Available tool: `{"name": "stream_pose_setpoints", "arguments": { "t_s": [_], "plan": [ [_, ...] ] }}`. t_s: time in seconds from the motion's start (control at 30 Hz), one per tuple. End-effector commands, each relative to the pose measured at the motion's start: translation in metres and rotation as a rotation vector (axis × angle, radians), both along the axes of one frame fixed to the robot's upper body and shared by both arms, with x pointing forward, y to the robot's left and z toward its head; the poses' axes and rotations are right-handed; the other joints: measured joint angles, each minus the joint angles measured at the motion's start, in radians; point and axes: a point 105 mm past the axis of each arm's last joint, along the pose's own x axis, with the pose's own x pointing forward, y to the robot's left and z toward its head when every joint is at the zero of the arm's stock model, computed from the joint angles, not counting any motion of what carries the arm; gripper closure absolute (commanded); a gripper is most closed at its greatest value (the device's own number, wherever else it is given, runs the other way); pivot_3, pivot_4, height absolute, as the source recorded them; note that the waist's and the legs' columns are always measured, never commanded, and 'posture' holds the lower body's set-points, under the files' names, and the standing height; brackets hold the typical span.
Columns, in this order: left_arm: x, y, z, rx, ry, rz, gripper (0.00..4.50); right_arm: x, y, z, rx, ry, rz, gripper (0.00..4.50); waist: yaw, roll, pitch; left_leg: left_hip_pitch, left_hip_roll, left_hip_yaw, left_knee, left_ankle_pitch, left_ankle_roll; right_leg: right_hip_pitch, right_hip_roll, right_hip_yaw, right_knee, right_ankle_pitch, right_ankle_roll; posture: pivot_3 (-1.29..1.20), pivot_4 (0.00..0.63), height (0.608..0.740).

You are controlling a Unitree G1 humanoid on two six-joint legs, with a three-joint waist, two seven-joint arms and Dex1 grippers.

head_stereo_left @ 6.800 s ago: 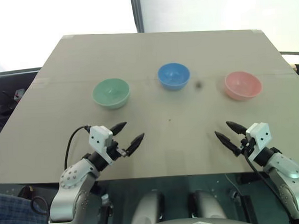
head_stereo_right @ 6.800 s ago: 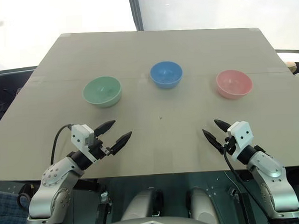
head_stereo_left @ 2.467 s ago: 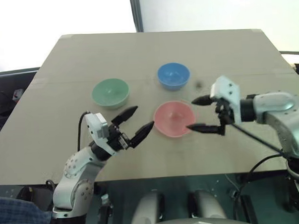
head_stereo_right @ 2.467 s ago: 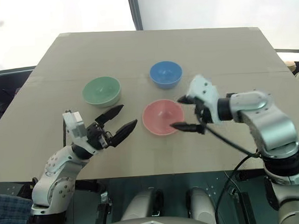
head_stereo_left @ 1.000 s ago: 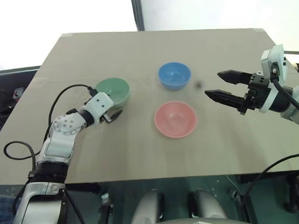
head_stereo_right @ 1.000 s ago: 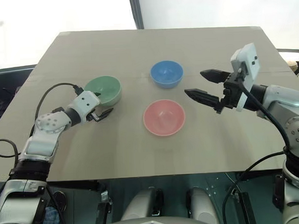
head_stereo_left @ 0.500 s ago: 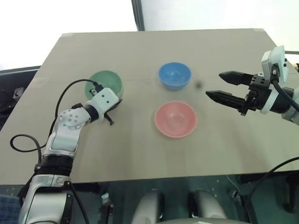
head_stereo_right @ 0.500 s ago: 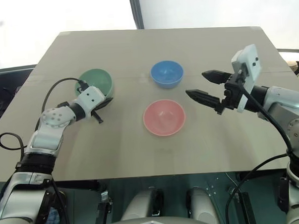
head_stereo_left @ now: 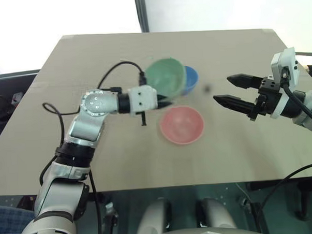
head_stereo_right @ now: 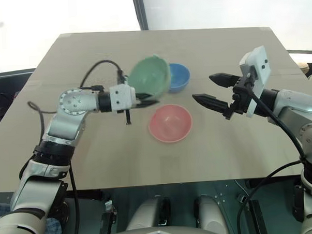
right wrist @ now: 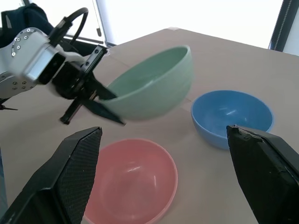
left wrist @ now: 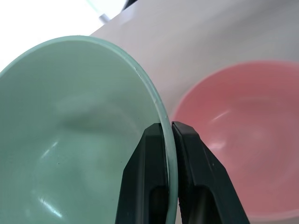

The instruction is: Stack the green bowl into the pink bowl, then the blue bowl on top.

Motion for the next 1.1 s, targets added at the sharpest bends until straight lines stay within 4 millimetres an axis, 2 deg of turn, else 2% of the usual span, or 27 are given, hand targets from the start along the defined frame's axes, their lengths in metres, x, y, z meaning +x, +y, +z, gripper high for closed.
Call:
{"name": "stream_pose_setpoints", "arguments": {
  "t_s": [0.03,0.17,0.2,0.27,0.3,0.33,0.4,0.43,0.47,0.57,0.73,0.8,0.93,1.1],
  "plan": [
    [-0.042,-0.008,-0.004,0.124,-0.027,-0.284,4.32,-0.006,0.001,0.009,0.002,-0.05,0.004,0.0,0.0,0.0,0.0,0.0,0.0,0.0,0.0,0.0,0.0,0.0,0.0,0.0,0.0,0.0,0.0,0.0,0.15,0.74],
    [-0.049,-0.008,-0.009,0.149,0.0,-0.333,4.32,-0.006,0.0,0.009,0.003,-0.049,-0.003,0.0,0.004,0.0,0.0,0.001,0.0,0.0,0.001,0.0,0.0,0.001,0.0,0.0,0.001,0.0,0.0,0.0,0.15,0.74],
    [-0.048,-0.008,-0.009,0.15,0.004,-0.332,3.82,-0.006,0.0,0.009,0.004,-0.049,-0.005,0.0,0.005,0.0,0.0,0.001,0.0,0.0,0.001,0.0,0.0,0.001,0.0,0.0,0.001,0.0,0.0,0.0,0.15,0.74],
    [-0.044,-0.004,-0.011,0.166,0.002,-0.308,3.52,-0.007,-0.001,0.008,0.004,-0.048,-0.009,0.0,0.006,0.0,0.0,0.001,0.0,0.0,0.002,0.0,0.001,0.001,0.001,0.0,0.002,0.0,0.0,0.0,0.15,0.74],
    [-0.042,-0.002,-0.012,0.175,0.0,-0.298,3.02,-0.007,-0.001,0.008,0.004,-0.048,-0.009,0.0,0.006,0.0,0.0,0.001,0.0,0.0,0.002,-0.001,0.003,0.002,0.001,0.0,0.002,0.0,0.0,0.0,0.15,0.74],
    [-0.04,-0.001,-0.014,0.175,-0.009,-0.287,2.93,-0.007,-0.001,0.008,0.005,-0.048,-0.01,0.0,0.005,0.0,0.0,0.001,0.0,0.0,0.003,-0.001,0.003,0.002,0.001,0.0,0.002,0.0,0.0,0.0,0.15,0.74],
    [-0.036,-0.001,-0.014,0.16,-0.054,-0.278,2.04,-0.007,-0.001,0.008,0.006,-0.047,-0.01,0.0,0.005,0.0,0.0,0.001,0.0,0.0,0.003,-0.001,0.003,0.002,0.002,0.0,0.002,0.0,0.0,0.0,0.15,0.74],
    [-0.033,-0.003,-0.011,0.123,-0.076,-0.262,1.93,-0.007,-0.001,0.008,0.006,-0.046,-0.01,0.0,0.005,0.0,0.0,0.001,0.0,0.0,0.003,-0.001,0.003,0.002,0.002,0.0,0.002,0.0,0.0,0.0,0.15,0.74],
    [-0.031,-0.004,-0.007,0.084,-0.081,-0.246,1.23,-0.007,-0.001,0.007,0.006,-0.045,-0.01,0.0,0.006,0.0,0.0,0.001,0.0,0.0,0.003,-0.001,0.003,0.002,0.002,0.0,0.002,0.0,0.0,0.0,0.15,0.74],
    [-0.024,-0.003,0.011,-0.101,0.011,-0.162,1.23,-0.006,-0.001,0.007,0.002,-0.043,-0.007,0.0,0.006,0.0,0.0,0.001,0.0,0.0,0.004,-0.001,0.003,0.002,0.003,0.0,0.003,0.0,0.001,0.0,0.15,0.74],
    [-0.011,0.022,0.034,-0.403,0.239,0.034,1.23,-0.001,0.0,-0.001,-0.049,-0.029,-0.019,0.0,-0.002,0.0,0.0,0.001,0.001,0.0,0.004,-0.001,0.003,0.002,0.004,0.0,0.004,0.0,0.001,0.0,0.15,0.74],
    [-0.006,0.037,0.039,-0.512,0.308,0.136,1.23,0.01,-0.002,-0.011,-0.117,-0.023,-0.058,0.0,-0.008,0.0,0.0,0.002,0.001,0.0,0.004,-0.001,0.003,0.002,0.004,0.0,0.004,0.0,0.001,0.0,0.15,0.74],
    [-0.005,0.058,0.039,-0.611,0.345,0.286,1.23,0.037,-0.003,-0.027,-0.266,-0.055,-0.119,0.0,-0.017,0.0,0.0,0.002,0.001,0.0,0.005,-0.001,0.003,0.002,0.004,0.0,0.006,0.0,0.001,0.0,0.15,0.74],
    [-0.011,0.08,0.057,-0.781,0.365,0.405,1.23,0.073,0.02,-0.041,-0.459,-0.176,-0.094,0.0,-0.022,-0.001,0.001,0.003,0.001,0.0,0.006,0.001,-0.001,0.001,0.004,0.001,0.008,0.0,0.001,0.0,0.15,0.74]
  ]
}}
